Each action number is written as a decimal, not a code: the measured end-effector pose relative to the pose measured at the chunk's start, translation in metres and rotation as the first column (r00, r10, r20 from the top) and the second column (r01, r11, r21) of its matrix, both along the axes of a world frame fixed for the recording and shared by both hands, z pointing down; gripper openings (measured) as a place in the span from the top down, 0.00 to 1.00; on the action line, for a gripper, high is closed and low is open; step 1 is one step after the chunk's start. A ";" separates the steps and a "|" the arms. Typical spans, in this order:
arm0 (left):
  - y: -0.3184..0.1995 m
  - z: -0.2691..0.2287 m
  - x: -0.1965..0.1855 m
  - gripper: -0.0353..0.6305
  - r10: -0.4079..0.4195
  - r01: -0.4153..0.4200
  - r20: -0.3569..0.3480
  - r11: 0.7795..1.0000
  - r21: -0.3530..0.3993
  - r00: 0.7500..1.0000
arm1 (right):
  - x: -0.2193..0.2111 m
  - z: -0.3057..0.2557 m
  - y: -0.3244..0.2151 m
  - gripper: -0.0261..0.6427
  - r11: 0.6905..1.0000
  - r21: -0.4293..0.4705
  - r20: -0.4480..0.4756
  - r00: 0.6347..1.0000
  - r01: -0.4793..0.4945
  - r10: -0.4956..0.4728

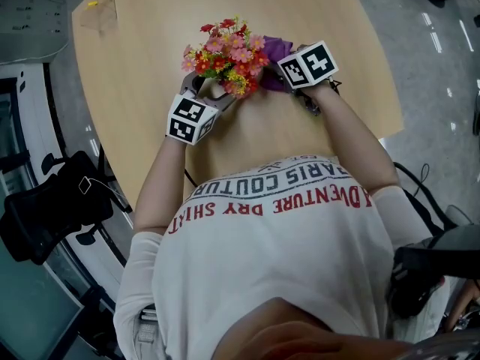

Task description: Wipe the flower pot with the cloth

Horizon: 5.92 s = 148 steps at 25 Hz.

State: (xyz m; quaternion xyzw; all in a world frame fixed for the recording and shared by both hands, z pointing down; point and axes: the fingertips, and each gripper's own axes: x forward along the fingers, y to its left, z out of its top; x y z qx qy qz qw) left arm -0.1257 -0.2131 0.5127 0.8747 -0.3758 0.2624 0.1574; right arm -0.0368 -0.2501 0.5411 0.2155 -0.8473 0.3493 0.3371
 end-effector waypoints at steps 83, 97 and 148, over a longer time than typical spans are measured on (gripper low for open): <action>-0.016 -0.020 0.028 0.22 -0.303 0.311 -0.084 0.944 0.107 0.949 | 0.028 -0.063 0.026 0.89 0.994 0.052 0.247 0.966 -0.096 0.080; -0.002 -0.021 0.024 0.22 -0.014 0.021 -0.081 0.997 0.080 0.997 | 0.005 -0.064 0.034 0.89 0.998 -0.045 0.304 0.951 -0.051 0.063; 0.021 -0.011 0.019 0.12 -0.436 0.441 -0.067 0.882 0.165 0.897 | 0.064 -0.061 0.091 0.89 0.980 0.056 0.205 0.963 -0.189 0.174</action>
